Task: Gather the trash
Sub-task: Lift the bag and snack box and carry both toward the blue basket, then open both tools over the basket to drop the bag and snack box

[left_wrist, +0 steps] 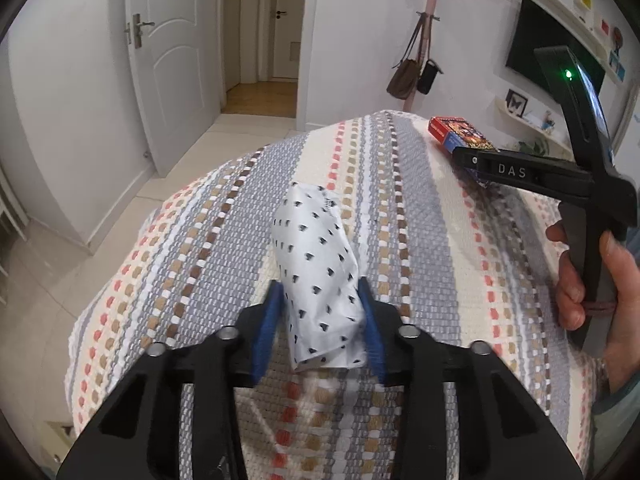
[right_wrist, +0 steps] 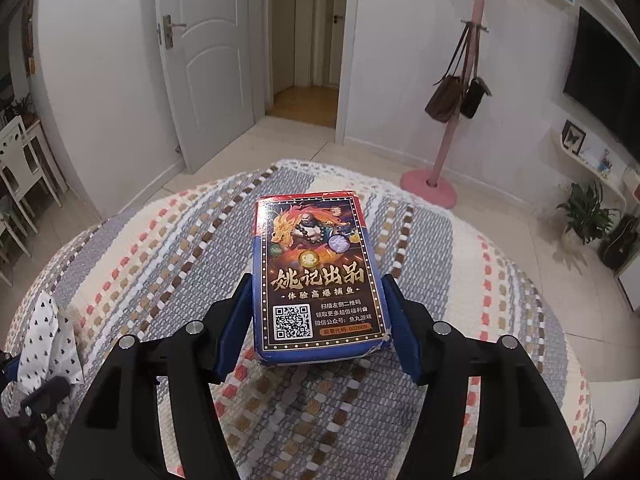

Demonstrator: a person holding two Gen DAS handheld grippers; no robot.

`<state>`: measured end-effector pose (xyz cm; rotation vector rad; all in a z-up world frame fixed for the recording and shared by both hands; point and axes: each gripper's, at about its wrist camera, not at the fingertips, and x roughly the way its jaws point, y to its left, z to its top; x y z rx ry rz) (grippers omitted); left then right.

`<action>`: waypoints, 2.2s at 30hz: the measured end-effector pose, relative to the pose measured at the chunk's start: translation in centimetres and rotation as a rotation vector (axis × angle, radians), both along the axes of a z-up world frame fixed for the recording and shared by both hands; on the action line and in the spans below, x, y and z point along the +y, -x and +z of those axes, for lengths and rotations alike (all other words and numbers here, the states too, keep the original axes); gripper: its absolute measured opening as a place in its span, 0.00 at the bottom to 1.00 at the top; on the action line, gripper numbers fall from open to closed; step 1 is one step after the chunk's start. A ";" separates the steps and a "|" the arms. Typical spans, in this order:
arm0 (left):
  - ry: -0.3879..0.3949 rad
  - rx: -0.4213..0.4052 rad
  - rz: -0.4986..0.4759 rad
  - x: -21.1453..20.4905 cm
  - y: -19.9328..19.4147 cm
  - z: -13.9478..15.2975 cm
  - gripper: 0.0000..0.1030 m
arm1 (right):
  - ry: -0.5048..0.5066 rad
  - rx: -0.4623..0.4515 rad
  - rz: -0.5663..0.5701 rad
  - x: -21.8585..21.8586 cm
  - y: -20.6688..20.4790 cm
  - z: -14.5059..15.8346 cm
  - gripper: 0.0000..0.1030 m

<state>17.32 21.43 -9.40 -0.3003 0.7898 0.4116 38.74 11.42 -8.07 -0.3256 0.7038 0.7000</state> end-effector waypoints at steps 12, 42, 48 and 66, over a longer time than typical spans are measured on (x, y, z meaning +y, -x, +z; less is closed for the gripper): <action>-0.008 -0.205 -0.183 -2.4 2.6 1.8 0.14 | -0.091 -0.074 -0.057 -4.4 5.3 2.2 0.57; 0.069 -0.314 -0.554 -19.7 -1.2 7.9 0.14 | -0.189 -0.222 -0.536 -30.2 16.5 6.9 0.57; 0.055 -0.294 -0.661 -25.6 -2.9 7.8 0.14 | -0.210 -0.190 -0.655 -36.2 17.4 5.0 0.57; -0.043 -0.177 -0.956 -43.5 -5.3 3.5 0.19 | -0.194 0.038 -0.990 -50.2 16.9 -1.7 0.57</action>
